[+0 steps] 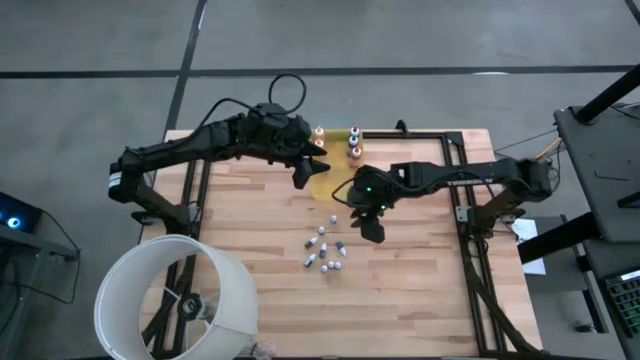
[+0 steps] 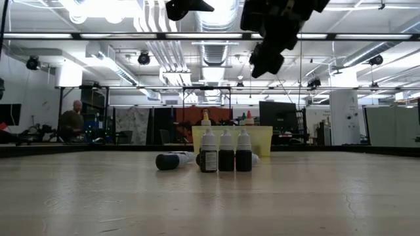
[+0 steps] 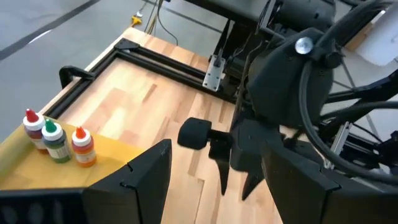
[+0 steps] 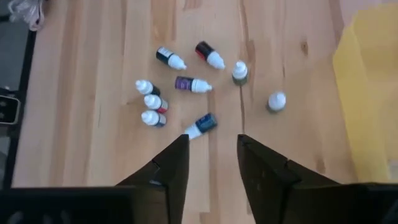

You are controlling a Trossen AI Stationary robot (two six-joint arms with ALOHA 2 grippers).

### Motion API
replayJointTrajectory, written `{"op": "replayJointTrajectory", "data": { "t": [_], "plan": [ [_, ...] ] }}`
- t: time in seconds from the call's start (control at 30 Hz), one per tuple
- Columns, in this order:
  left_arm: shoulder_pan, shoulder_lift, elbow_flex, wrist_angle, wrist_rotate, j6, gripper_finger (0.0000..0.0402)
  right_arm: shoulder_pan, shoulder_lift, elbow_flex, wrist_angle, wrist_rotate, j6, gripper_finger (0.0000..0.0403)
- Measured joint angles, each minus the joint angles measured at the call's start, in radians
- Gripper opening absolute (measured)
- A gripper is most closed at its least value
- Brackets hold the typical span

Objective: Pick & Place food coloring
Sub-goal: Put the small orange food coloring bottle into the yellow bin

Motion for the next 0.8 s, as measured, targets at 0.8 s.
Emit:
{"op": "replayJointTrajectory", "data": {
  "t": [0.8],
  "plan": [
    [0.011,-0.126,-0.005,-0.109,-0.046,0.109,0.0213,-0.091,0.313,0.229,-0.131,0.009,-0.274,0.0171]
  ]
}}
